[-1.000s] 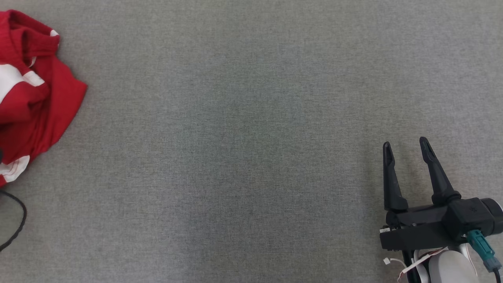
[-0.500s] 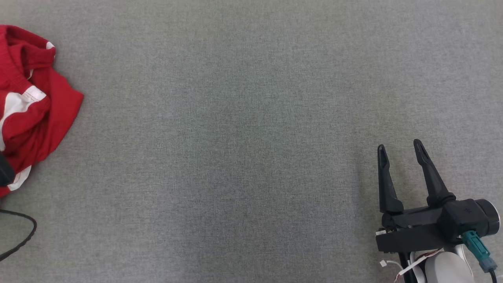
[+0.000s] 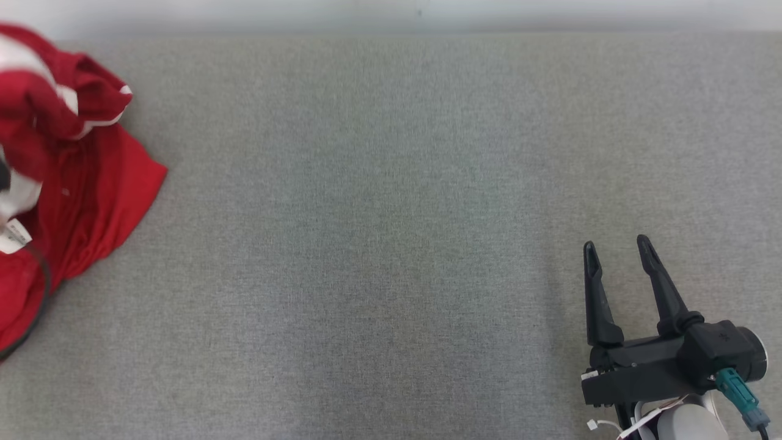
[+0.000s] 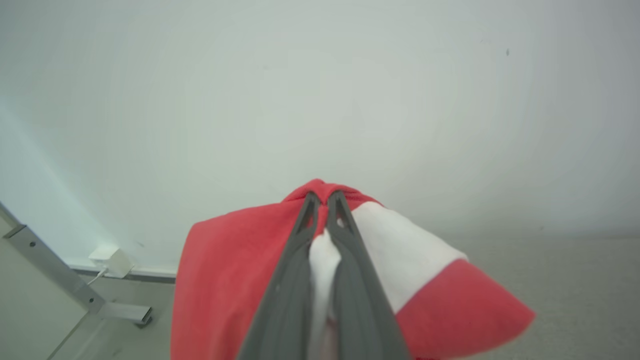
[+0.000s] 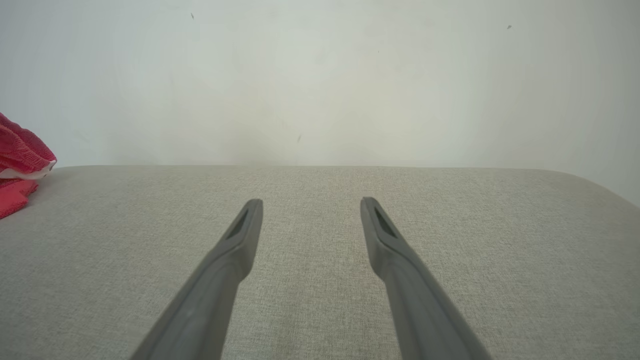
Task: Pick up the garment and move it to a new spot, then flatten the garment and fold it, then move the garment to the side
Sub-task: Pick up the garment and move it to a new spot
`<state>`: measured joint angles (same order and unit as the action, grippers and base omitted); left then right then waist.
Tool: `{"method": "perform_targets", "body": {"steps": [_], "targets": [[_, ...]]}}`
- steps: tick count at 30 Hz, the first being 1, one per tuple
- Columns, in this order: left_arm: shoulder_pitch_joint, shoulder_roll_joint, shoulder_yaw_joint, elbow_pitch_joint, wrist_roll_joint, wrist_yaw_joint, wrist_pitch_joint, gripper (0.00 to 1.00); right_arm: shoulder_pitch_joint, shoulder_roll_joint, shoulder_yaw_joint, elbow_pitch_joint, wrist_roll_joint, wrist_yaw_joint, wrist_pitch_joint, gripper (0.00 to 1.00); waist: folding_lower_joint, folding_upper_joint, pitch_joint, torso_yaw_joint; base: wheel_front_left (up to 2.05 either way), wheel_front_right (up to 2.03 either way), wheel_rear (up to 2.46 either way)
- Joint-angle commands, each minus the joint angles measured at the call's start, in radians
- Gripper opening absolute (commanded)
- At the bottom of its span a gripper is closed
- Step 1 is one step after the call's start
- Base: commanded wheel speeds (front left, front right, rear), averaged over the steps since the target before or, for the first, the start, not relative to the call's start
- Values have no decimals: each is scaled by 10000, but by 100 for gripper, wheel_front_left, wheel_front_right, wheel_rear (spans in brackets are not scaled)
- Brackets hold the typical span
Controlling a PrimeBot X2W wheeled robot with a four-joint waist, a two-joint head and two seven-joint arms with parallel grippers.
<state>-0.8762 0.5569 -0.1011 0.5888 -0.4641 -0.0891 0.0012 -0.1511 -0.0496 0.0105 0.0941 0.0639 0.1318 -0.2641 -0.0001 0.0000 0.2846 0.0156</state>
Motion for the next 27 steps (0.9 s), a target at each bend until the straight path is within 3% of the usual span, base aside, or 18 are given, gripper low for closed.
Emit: {"method": "perform_targets", "body": {"steps": [1, 13, 20, 27], "targets": [[-200, -63, -82, -234, 117, -36, -69, 0, 109, -13, 34, 27, 89, -21, -7, 100, 1, 0, -237, 5, 0, 0, 0], [-1633, -1320, -1606, -3227, 359, -142, 669, 0, 360, -15, 246, 230, 810, -21, -5, 100, 1, 0, -877, -1478, 0, 0, 0], [-1267, -2408, -2580, -3773, 306, -71, 969, 0, 535, -12, 345, 271, 1018, -21, -7, 100, 1, 0, -969, -2590, 0, 0, 0], [-308, -2832, -3050, -3701, 266, 114, 881, 0, 674, -13, 280, 256, 1112, -21, -7, 100, 1, 0, -869, -3200, 0, 0, 0]]}}
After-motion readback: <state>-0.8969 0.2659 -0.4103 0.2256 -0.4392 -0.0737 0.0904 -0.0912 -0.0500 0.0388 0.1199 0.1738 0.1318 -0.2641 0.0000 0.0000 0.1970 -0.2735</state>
